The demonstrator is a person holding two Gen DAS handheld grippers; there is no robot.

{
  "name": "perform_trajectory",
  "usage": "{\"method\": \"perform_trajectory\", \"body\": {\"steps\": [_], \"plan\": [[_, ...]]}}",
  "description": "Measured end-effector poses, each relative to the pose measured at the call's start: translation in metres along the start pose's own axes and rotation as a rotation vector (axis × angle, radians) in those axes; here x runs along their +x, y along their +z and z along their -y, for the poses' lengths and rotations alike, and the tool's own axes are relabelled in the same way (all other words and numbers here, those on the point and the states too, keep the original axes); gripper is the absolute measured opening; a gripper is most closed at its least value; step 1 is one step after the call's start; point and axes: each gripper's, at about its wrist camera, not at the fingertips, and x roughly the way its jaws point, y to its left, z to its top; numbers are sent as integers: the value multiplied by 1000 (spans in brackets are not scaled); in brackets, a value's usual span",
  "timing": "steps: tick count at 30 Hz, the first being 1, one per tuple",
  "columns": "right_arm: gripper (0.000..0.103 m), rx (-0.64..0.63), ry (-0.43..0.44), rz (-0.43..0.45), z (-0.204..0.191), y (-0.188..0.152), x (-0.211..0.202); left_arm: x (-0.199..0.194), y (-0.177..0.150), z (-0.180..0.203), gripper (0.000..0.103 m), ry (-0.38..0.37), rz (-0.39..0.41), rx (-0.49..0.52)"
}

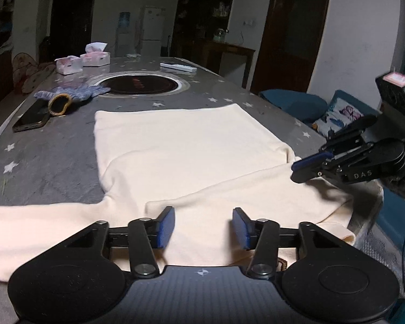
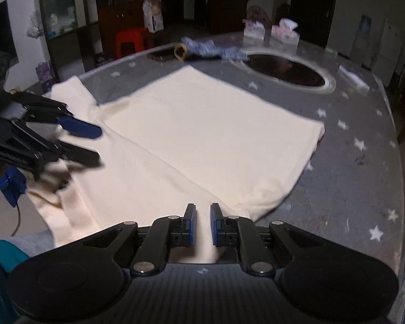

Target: Fold clothes

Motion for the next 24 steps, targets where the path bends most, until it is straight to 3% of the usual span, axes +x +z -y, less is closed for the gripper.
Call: {"method": "perform_trajectory", "body": {"steps": [10, 14, 20, 24], "plan": [[14, 5, 19, 8, -4, 8, 7, 1, 6, -5, 48, 14, 16, -40], [16, 0, 21, 16, -6, 11, 6, -20, 1, -9, 50, 45, 53, -48], [19, -28, 39, 42, -15, 20, 3, -56, -13, -44, 49, 234, 110, -172], [19, -44, 55, 50, -22, 24, 3, -79, -26, -76, 48, 455, 145, -285]]}}
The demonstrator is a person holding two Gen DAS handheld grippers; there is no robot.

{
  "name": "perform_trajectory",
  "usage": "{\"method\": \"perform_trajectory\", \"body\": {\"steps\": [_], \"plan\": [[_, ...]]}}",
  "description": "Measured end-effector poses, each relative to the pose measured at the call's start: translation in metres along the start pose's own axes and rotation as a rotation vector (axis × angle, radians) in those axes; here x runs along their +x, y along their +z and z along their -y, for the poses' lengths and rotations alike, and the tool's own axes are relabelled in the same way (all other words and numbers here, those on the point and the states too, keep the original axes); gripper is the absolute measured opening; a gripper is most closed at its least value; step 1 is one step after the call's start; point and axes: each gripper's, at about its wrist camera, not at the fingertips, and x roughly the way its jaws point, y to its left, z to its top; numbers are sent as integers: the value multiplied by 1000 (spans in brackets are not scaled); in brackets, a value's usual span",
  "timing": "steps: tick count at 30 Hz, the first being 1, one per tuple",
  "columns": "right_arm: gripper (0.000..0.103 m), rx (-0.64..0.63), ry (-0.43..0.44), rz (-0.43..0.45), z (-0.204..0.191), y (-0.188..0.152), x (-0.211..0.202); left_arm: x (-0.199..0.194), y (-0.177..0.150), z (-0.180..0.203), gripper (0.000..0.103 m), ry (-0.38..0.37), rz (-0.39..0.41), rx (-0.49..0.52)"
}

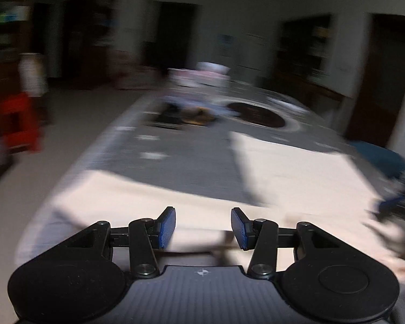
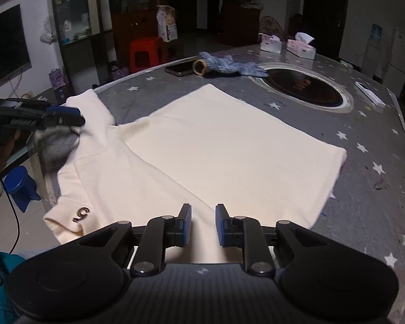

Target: Fold clothes

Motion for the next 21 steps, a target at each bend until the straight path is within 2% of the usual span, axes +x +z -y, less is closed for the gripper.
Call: {"method": "perform_trajectory", "body": {"steps": [4, 8, 11, 14, 16, 18, 21], "plan": [[19, -12, 8, 7, -6, 3, 0, -4, 2, -40, 48, 169, 31, -139], [19, -19, 11, 12, -9, 6, -1, 3, 4, -66, 48, 242, 21, -194], [19, -25, 10, 16, -12, 7, -2, 11, 5, -76, 44, 253, 10, -225], [19, -28, 10, 23, -15, 7, -4, 20, 4, -82, 27, 227, -8, -261], [19, -28, 7, 28, -15, 7, -7, 22, 3, -83, 13, 241, -2, -271], [19, -24, 1, 35, -14, 7, -9, 18, 5, -85, 8, 240, 14, -294], [19, -16, -7, 46, -12, 7, -13, 9, 15, -82, 5, 207, 56, -307]]}}
